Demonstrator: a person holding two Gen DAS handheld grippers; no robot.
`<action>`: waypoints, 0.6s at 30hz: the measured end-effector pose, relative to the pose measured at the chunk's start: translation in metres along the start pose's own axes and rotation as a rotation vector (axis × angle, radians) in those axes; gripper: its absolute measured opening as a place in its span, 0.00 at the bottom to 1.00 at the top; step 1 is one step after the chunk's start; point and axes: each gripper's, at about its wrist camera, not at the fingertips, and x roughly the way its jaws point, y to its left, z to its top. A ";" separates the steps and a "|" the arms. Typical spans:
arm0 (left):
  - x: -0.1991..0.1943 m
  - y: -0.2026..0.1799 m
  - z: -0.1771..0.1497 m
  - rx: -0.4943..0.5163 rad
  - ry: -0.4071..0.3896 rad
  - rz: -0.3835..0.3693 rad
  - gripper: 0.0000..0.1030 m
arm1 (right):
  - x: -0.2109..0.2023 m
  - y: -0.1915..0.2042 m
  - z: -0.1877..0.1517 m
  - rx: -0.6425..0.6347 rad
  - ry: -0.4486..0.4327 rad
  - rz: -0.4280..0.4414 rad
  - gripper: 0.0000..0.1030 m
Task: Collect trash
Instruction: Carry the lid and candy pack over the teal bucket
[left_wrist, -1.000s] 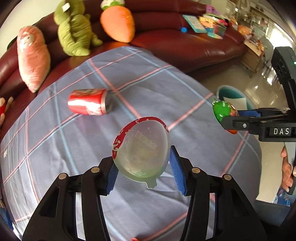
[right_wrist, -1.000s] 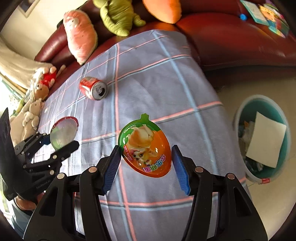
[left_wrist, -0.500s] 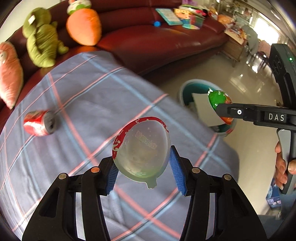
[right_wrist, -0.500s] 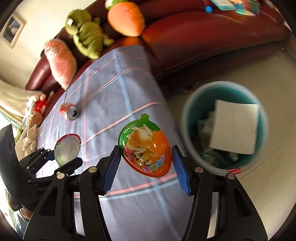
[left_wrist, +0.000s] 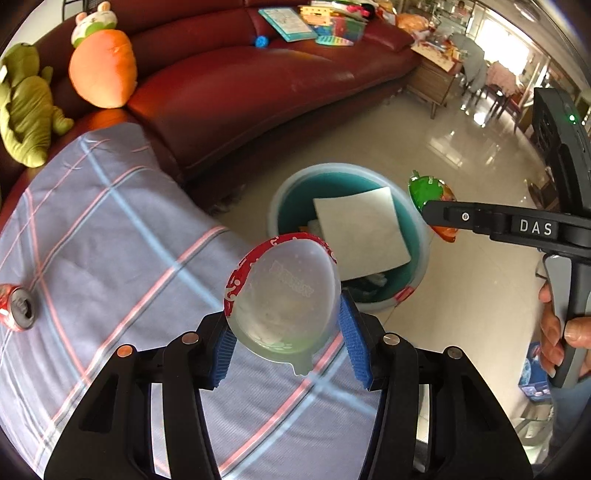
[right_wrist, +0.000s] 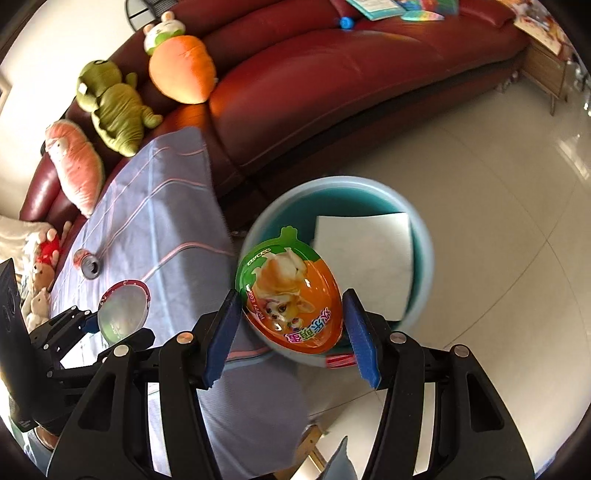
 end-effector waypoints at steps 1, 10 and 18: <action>0.005 -0.003 0.003 0.002 0.005 -0.006 0.51 | 0.000 -0.004 0.002 0.004 0.002 -0.002 0.53; 0.042 -0.035 0.024 0.029 0.056 -0.058 0.51 | 0.004 -0.035 0.015 0.048 0.010 -0.015 0.53; 0.069 -0.059 0.037 0.067 0.087 -0.089 0.51 | 0.003 -0.057 0.020 0.078 0.017 -0.032 0.53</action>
